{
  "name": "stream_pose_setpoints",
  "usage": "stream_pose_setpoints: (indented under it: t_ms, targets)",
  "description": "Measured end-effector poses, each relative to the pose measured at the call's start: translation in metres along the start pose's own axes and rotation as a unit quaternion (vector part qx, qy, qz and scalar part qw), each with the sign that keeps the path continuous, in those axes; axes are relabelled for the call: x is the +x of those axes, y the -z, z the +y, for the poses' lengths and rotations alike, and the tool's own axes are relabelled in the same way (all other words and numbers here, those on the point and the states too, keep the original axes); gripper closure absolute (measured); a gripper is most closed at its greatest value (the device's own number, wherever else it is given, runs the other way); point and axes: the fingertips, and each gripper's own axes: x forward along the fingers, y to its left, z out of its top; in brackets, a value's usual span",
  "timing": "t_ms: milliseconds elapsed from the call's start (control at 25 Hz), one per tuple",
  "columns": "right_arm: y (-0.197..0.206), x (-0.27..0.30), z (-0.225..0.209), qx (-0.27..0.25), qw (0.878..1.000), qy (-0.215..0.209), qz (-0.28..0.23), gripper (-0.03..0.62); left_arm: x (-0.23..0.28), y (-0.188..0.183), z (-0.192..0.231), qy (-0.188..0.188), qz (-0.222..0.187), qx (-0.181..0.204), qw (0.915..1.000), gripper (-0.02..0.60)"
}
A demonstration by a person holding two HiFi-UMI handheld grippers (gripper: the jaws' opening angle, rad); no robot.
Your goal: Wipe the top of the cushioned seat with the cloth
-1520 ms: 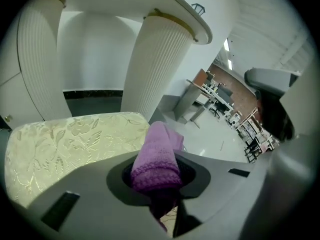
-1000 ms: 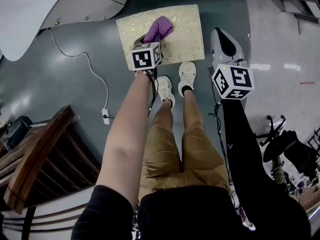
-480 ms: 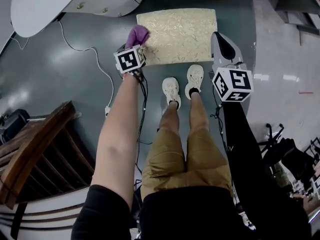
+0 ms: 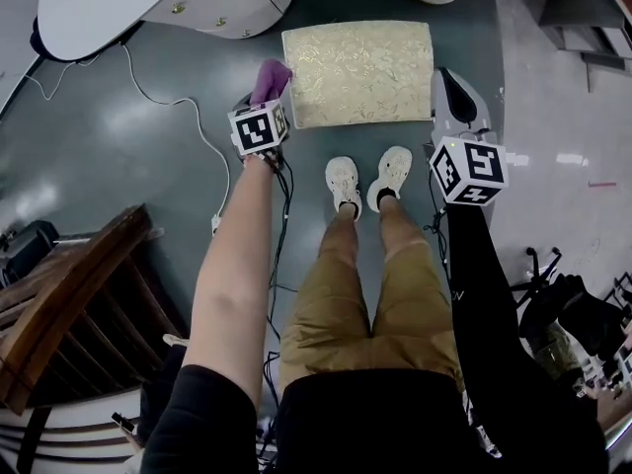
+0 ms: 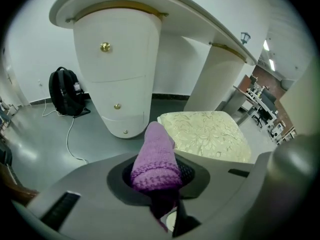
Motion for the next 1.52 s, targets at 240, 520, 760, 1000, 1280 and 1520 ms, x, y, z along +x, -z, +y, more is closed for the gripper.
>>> stream_pose_setpoints:
  t_ms: [240,520,760,1000,1280,1520]
  targets:
    - [-0.001,-0.018,-0.026,0.004,1.000,0.023,-0.006,0.594,-0.010,-0.027,-0.079,0.073,-0.055,0.030,0.9954,0.499]
    - [0.014,-0.047,-0.070,0.026,0.999,0.041,-0.011,0.595,-0.002,-0.009,-0.241,0.179,-0.038,0.088,0.9792,0.499]
    - [0.026,-0.061,-0.108,0.046,0.998,0.043,-0.009,0.594,0.015,-0.005,-0.351,0.241,-0.021,0.140,0.9603,0.497]
    - [0.039,-0.064,-0.136,0.039,0.999,0.025,0.000,0.595,0.057,0.024,-0.375,0.216,0.038,0.150,0.9641,0.496]
    - [0.048,-0.067,-0.131,0.027,1.000,0.008,0.009,0.594,0.059,0.021,-0.362,0.219,0.018,0.139,0.9655,0.495]
    - [0.063,-0.050,-0.086,0.025,0.999,-0.015,0.022,0.594,0.055,0.015,-0.312,0.190,0.000,0.120,0.9745,0.495]
